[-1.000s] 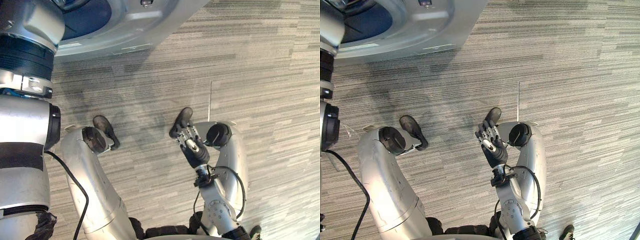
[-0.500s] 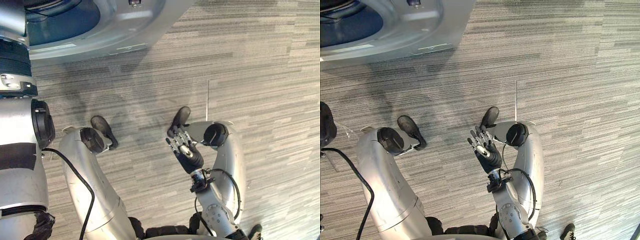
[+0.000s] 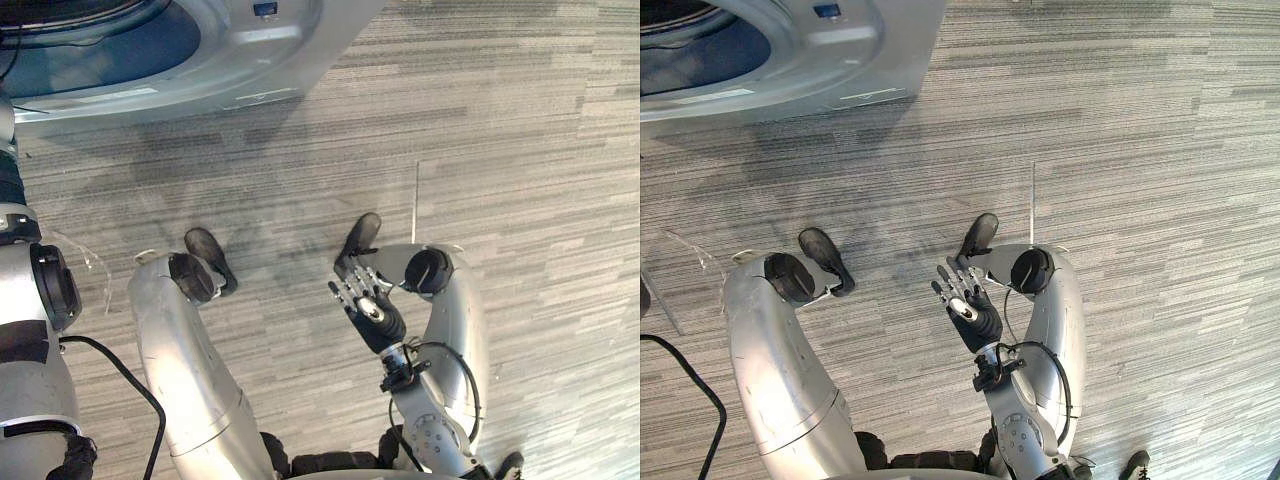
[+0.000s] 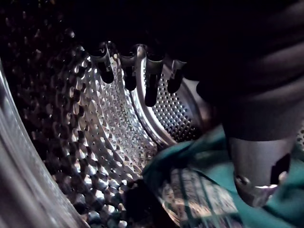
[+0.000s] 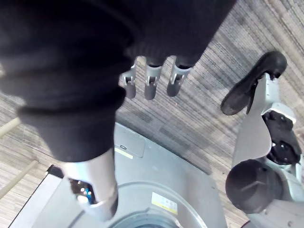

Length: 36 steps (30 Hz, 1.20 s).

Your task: Pick up the laundry basket with both hands and put the clothes into the washing machine.

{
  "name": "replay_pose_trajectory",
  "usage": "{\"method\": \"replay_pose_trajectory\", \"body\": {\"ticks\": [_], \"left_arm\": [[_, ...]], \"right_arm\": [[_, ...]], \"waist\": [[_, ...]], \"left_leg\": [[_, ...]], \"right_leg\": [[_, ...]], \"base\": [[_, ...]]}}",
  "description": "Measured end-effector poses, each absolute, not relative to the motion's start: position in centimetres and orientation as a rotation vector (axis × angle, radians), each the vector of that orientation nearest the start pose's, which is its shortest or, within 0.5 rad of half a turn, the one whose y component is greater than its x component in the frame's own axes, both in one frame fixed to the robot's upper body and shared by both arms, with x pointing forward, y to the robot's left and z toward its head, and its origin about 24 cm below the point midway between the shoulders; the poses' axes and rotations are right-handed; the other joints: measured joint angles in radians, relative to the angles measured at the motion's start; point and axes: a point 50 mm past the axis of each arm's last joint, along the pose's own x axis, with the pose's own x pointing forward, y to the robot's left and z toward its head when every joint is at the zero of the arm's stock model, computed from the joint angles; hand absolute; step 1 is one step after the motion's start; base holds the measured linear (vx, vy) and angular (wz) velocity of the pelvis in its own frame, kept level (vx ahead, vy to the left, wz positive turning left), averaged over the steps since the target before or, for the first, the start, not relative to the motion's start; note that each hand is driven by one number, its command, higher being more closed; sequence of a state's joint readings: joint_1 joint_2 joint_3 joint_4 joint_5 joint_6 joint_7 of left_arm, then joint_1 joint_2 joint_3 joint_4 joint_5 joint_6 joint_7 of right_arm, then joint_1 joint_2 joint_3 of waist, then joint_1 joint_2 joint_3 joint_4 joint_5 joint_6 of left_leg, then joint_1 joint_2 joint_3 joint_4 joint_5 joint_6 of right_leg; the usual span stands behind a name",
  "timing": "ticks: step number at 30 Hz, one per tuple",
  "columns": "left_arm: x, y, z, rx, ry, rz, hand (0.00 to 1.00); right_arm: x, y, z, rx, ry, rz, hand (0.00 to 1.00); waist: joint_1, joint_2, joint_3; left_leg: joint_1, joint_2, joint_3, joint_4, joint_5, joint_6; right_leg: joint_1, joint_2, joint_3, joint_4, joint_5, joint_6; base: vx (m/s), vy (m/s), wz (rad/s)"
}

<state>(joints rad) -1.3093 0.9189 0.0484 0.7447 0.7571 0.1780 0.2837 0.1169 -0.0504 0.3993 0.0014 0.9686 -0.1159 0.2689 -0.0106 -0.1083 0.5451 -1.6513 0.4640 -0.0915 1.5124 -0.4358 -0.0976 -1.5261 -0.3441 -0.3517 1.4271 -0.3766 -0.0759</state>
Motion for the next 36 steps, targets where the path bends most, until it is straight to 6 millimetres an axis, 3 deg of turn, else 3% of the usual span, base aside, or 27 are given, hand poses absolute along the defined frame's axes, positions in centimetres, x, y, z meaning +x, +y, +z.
{"method": "replay_pose_trajectory", "body": {"ticks": [5,8,10,14,19,25,29,30,33,34,36], "left_arm": [[30.7,34.0,41.3,1.201,-0.47,1.129,0.0],[29.9,33.5,42.1,0.924,-0.611,1.126,0.0],[29.1,32.8,42.7,0.628,-0.756,1.089,0.0],[27.7,31.4,43.4,0.202,-0.991,0.971,0.0],[26.2,30.0,40.8,0.163,-1.11,0.955,0.0],[26.6,28.7,32.5,0.191,-0.972,0.915,0.0],[25.5,26.7,25.0,0.306,-0.812,0.943,0.0],[25.0,26.2,24.1,0.316,-0.797,0.948,0.0],[23.5,24.5,18.8,0.412,-0.637,0.932,0.0],[23.0,23.8,16.9,0.444,-0.572,0.906,0.0],[22.3,23.2,14.7,0.483,-0.492,0.875,0.0]], "right_arm": [[21.1,-6.8,2.8,0.945,0.056,0.494,0.0],[21.1,-6.8,2.8,0.938,0.051,0.494,0.0],[21.1,-6.8,2.8,0.937,0.051,0.489,0.0],[21.7,-6.8,2.8,0.929,0.052,0.485,0.0],[23.0,-7.9,2.8,0.919,0.027,0.426,0.0],[24.6,-9.4,2.6,0.896,0.018,0.334,0.0],[25.4,-10.6,1.9,0.866,0.024,0.27,0.0],[25.5,-10.8,1.7,0.864,0.03,0.256,0.0],[25.3,-11.3,0.0,0.821,0.098,0.194,0.0],[25.2,-11.5,-0.9,0.802,0.133,0.173,0.0],[25.4,-11.4,-2.0,0.765,0.189,0.156,0.0]], "waist": [[0.001,0.0,0.0],[-0.001,0.0,0.0],[0.0,0.0,0.0],[-0.001,0.0,0.0],[0.0,0.001,-0.002],[0.003,0.009,-0.007],[0.02,0.021,-0.012],[0.025,0.024,-0.013],[0.046,0.055,-0.031],[0.057,0.078,-0.043],[0.063,0.101,-0.056]], "left_leg": [[0.0,-0.001,0.001,-0.004,0.003,-0.002],[0.002,-0.011,0.004,-0.016,0.011,-0.005],[0.011,-0.014,0.015,-0.037,0.021,-0.006],[0.047,-0.027,0.02,-0.077,0.044,-0.013],[0.141,-0.029,0.041,-0.159,0.071,-0.02],[0.286,-0.034,0.072,-0.276,0.102,-0.039],[0.401,-0.039,0.105,-0.342,0.108,-0.05],[0.419,-0.041,0.108,-0.351,0.11,-0.052],[0.512,-0.05,0.119,-0.398,0.117,-0.06],[0.549,-0.057,0.12,-0.413,0.117,-0.06],[0.606,-0.072,0.125,-0.447,0.119,-0.061]], "right_leg": [[-0.001,0.0,-0.001,0.0,0.0,0.0],[-0.002,-0.002,0.0,-0.007,0.0,0.0],[-0.001,-0.006,0.001,-0.017,0.001,-0.003],[0.033,-0.007,-0.011,-0.043,0.005,-0.009],[0.124,-0.004,-0.032,-0.107,0.011,-0.018],[0.25,0.01,-0.054,-0.198,0.019,-0.024],[0.337,0.013,-0.054,-0.237,0.018,-0.022],[0.35,0.013,-0.053,-0.242,0.017,-0.021],[0.438,0.012,-0.056,-0.27,0.007,-0.003],[0.475,0.011,-0.059,-0.28,0.002,0.005],[0.532,0.005,-0.064,-0.302,-0.006,0.021]], "base": [[0.04,-0.015,0.01],[0.05,-0.015,0.06],[0.05,-0.023,0.1],[0.05,-0.031,0.1],[0.04,-0.032,0.14],[0.04,-0.009,0.08],[0.03,-0.014,0.07],[0.01,-0.024,0.13],[-0.01,-0.037,0.19],[-0.04,-0.047,0.29],[-0.04,-0.036,0.29]]}}
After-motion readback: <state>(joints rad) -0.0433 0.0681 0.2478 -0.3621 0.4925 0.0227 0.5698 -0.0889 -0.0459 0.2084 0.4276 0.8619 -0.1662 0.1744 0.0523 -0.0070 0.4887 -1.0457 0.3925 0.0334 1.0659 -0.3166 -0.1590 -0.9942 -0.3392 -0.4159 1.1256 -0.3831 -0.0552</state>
